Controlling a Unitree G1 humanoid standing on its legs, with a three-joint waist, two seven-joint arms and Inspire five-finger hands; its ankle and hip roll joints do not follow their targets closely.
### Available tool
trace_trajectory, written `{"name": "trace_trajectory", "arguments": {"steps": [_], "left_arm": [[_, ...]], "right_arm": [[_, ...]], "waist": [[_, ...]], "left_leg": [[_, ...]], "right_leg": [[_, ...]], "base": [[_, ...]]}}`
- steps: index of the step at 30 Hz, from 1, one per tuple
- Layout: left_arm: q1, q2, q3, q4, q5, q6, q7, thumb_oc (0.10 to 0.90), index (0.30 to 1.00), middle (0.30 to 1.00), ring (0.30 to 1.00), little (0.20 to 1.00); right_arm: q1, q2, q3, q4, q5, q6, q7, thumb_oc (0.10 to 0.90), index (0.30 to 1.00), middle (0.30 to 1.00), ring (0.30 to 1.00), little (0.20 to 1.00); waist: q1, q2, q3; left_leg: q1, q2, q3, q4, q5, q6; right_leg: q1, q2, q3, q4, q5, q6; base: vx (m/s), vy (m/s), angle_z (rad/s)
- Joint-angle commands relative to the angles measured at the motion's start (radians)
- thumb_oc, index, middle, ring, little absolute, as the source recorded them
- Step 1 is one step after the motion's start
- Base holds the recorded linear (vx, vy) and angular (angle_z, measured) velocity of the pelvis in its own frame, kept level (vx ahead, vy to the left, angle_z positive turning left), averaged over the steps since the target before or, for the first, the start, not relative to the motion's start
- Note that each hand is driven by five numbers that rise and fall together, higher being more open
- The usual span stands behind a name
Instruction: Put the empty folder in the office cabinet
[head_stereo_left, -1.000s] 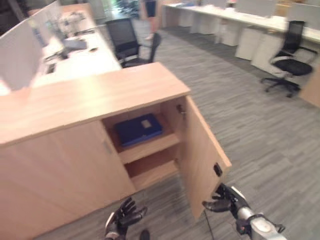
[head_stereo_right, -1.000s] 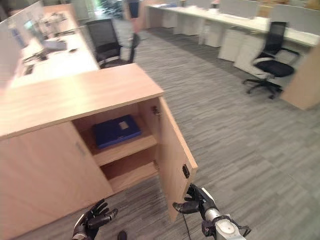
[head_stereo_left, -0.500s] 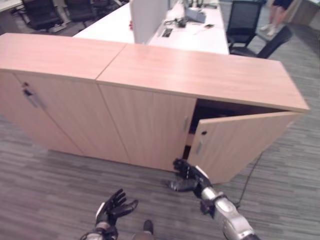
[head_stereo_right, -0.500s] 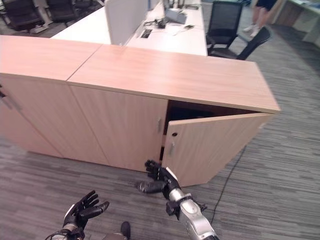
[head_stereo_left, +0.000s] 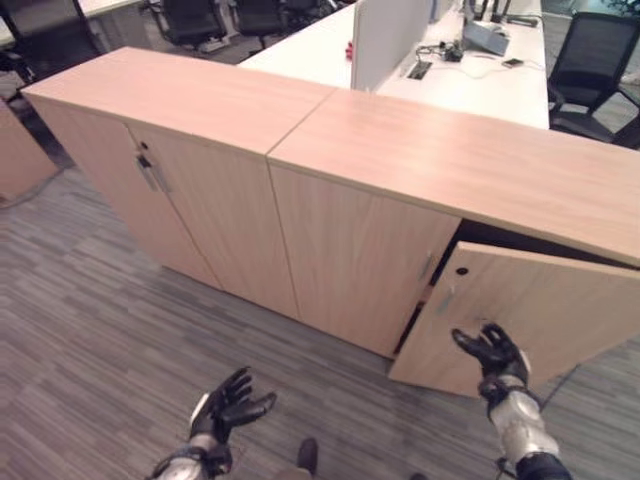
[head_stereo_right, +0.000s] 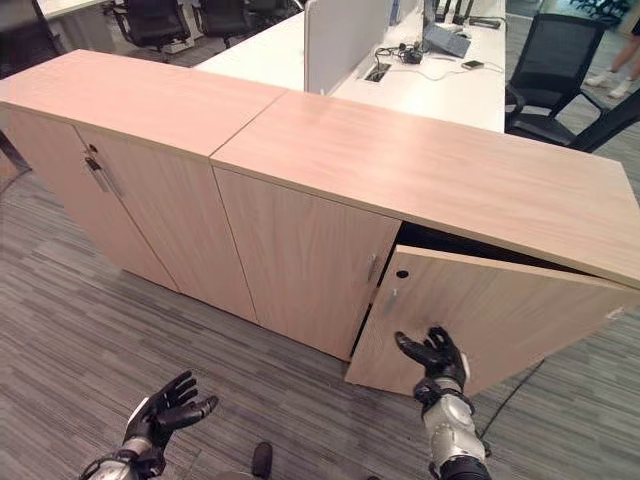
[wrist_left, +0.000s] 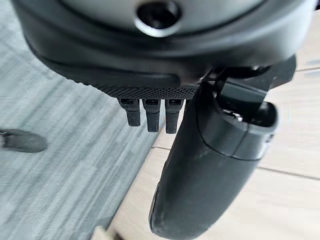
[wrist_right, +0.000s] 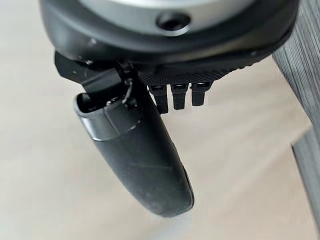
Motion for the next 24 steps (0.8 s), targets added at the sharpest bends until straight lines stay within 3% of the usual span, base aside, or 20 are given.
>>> {"name": "trace_trajectory", "arguments": {"steps": [1,5,7,10,24], "left_arm": [[-0.071,0.010,0.010,-0.065,-0.005,-0.061,-0.043,0.800,0.900,0.900,0.900,0.900],[-0.059,0.019,-0.001,-0.069,-0.008,-0.056,-0.055,0.800,0.900,0.900,0.900,0.900],[-0.058,0.032,-0.015,-0.072,-0.014,-0.055,-0.062,0.800,0.900,0.900,0.900,0.900],[-0.058,0.038,-0.030,-0.079,-0.013,-0.055,-0.067,0.800,0.900,0.900,0.900,0.900],[-0.052,0.051,-0.134,-0.107,-0.017,-0.038,-0.097,0.800,0.900,0.900,0.900,0.900]], "right_arm": [[-0.072,-0.119,-0.076,-0.023,0.030,-0.105,-0.003,0.800,0.900,0.900,0.900,0.900],[-0.113,-0.221,-0.107,0.130,0.082,-0.083,0.019,0.800,0.900,0.900,0.900,0.900],[-0.164,-0.296,-0.072,0.211,0.069,-0.050,0.040,0.800,0.900,0.900,0.900,0.900],[-0.216,-0.338,-0.044,0.259,0.067,-0.039,0.055,0.800,0.900,0.900,0.900,0.900],[-0.560,-0.429,0.138,0.463,0.063,0.008,0.077,0.800,0.900,0.900,0.900,0.900]], "waist": [[0.000,-0.003,-0.060],[-0.006,-0.002,-0.064],[-0.008,-0.002,-0.067],[-0.008,0.003,-0.066],[0.031,0.014,-0.078]], "left_leg": [[0.094,0.032,0.020,0.013,-0.146,-0.042],[0.109,0.047,0.020,0.010,-0.147,-0.054],[0.116,0.057,0.023,0.008,-0.147,-0.062],[0.119,0.064,0.024,0.008,-0.144,-0.068],[0.127,0.086,0.021,0.000,-0.128,-0.084]], "right_leg": [[0.041,-0.033,-0.037,0.057,-0.066,0.054],[0.060,-0.019,-0.039,0.037,-0.072,0.050],[0.068,-0.009,-0.037,0.026,-0.077,0.045],[0.070,-0.001,-0.032,0.022,-0.082,0.042],[0.086,0.025,-0.044,0.007,-0.097,0.031]], "base": [[0.08,-0.111,-0.05],[0.04,-0.087,-0.02],[0.02,-0.083,-0.05],[0.02,-0.056,-0.12],[0.01,-0.019,-0.04]]}}
